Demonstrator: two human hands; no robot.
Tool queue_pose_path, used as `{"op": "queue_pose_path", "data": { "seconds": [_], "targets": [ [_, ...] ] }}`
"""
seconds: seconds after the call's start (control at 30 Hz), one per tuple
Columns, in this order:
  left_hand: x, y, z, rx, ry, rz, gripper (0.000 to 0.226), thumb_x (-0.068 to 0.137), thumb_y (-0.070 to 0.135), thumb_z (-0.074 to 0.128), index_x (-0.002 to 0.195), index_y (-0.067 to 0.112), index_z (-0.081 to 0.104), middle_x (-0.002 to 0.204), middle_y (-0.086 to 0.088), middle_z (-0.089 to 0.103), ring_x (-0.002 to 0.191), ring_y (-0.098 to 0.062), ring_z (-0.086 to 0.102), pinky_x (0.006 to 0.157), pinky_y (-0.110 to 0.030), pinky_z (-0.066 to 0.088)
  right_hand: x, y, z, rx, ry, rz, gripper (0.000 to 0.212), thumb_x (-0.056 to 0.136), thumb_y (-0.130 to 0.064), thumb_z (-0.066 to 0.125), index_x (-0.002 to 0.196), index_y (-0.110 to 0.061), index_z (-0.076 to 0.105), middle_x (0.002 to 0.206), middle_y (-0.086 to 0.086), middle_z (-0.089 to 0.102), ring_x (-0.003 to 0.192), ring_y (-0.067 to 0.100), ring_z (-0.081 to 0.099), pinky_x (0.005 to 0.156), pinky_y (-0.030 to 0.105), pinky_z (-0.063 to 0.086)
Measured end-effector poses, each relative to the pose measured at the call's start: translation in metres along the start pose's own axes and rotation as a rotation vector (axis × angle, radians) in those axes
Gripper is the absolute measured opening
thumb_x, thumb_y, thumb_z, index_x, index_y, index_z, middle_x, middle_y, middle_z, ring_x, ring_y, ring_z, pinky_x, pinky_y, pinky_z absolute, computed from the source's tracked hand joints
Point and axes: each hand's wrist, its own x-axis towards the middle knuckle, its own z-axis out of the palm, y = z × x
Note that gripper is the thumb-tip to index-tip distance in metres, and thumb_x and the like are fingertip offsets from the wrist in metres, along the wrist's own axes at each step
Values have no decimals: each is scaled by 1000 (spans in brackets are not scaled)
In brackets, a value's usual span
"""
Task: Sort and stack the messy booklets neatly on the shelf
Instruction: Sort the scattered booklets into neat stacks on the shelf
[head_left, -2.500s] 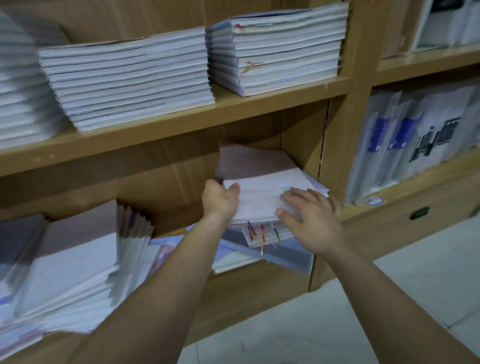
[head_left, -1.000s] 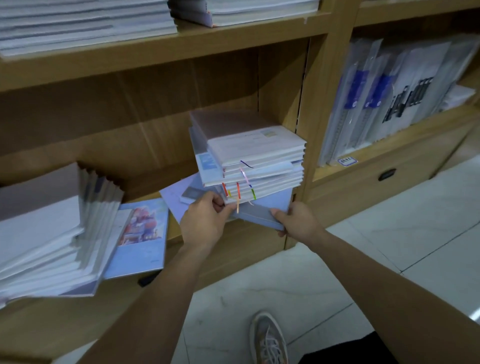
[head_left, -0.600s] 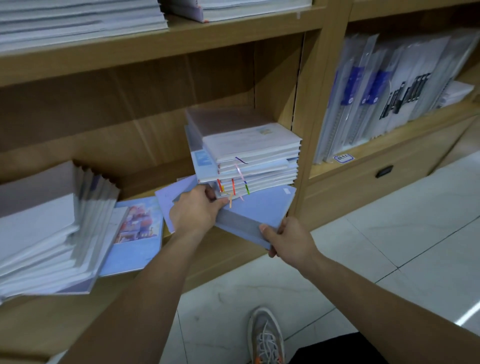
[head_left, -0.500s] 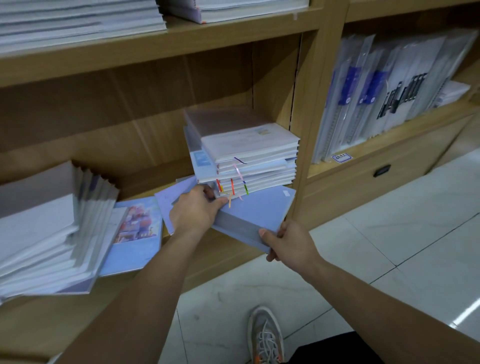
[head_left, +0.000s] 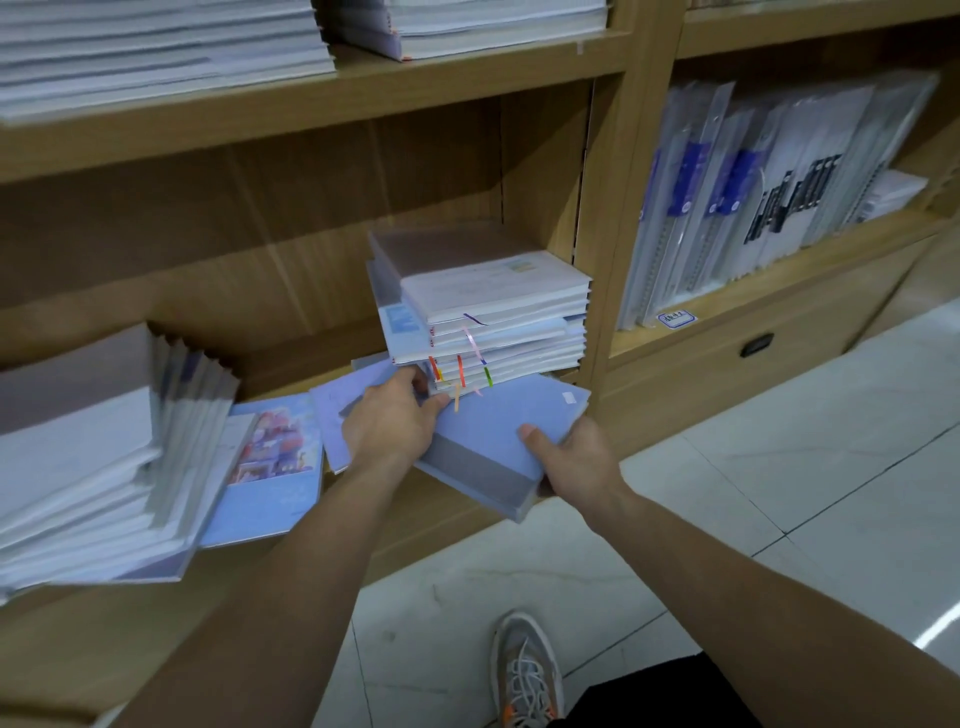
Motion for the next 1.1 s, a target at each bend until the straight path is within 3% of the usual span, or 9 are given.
{"op": "queue_pose_path", "data": {
  "seconds": [0.23, 0.37, 0.47, 0.63, 0.77, 0.93, 1.03, 1.1],
  "targets": [
    [3, 4, -12, 22, -72, -4, 31, 89, 59, 60, 97, 30, 54, 109, -2, 68, 104, -29, 61, 71, -32, 39, -37, -20, -12, -14, 27, -37, 28, 92, -25, 70, 118, -16, 62, 92, 6, 71, 64, 19, 68, 47, 30, 54],
    [1, 5, -17, -1, -106, -15, 36, 90, 58, 59, 111, 29, 58, 119, -4, 67, 110, -31, 60, 75, -33, 41, -51, -25, -20, -22, 38, -43, 27, 94, -23, 68, 119, -13, 62, 95, 8, 71, 67, 18, 68, 44, 27, 52],
    [-5, 0, -17, -86, -152, -11, 30, 93, 54, 58, 106, 28, 56, 116, -5, 67, 107, -29, 60, 74, -33, 40, -57, -23, -21, -19, 26, -4, 27, 95, -21, 66, 120, -11, 62, 97, 10, 70, 72, 23, 69, 46, 29, 54],
    [-30, -18, -15, -202, -177, 91, 31, 92, 43, 61, 119, 28, 60, 104, 0, 64, 105, -23, 61, 86, -32, 46, -58, -23, -17, -21, 76, 42, 29, 97, -24, 62, 125, -15, 59, 96, 2, 67, 77, 20, 66, 43, 28, 53],
    [-59, -25, -14, -56, -137, 237, 37, 95, 50, 53, 126, 31, 61, 126, 1, 55, 118, -23, 49, 104, -38, 40, -59, -27, -15, -35, 124, -33, 29, 99, -23, 59, 125, -12, 58, 101, 8, 67, 79, 21, 66, 41, 28, 51],
    [-75, -30, -25, -5, -147, 210, 41, 98, 54, 43, 133, 38, 56, 134, 6, 50, 125, -23, 41, 105, -40, 38, -73, -30, -15, -51, 174, -92, 28, 99, -27, 58, 117, -6, 57, 94, 14, 66, 67, 27, 64, 38, 27, 47],
    [-80, -33, -30, 27, -179, 182, 45, 97, 56, 41, 136, 36, 53, 138, 3, 49, 128, -24, 40, 106, -42, 37, -87, -31, -19, -23, 196, -111, 24, 99, -28, 57, 113, -8, 58, 94, 10, 67, 78, 25, 68, 42, 30, 51],
    [-84, -35, -31, 40, -199, 154, 48, 98, 56, 41, 138, 32, 51, 140, 1, 49, 128, -25, 42, 107, -44, 39, -98, -35, -25, -10, 232, -141, 18, 99, -26, 57, 109, -11, 59, 94, 2, 68, 83, 17, 68, 48, 21, 50]
  ]
}}
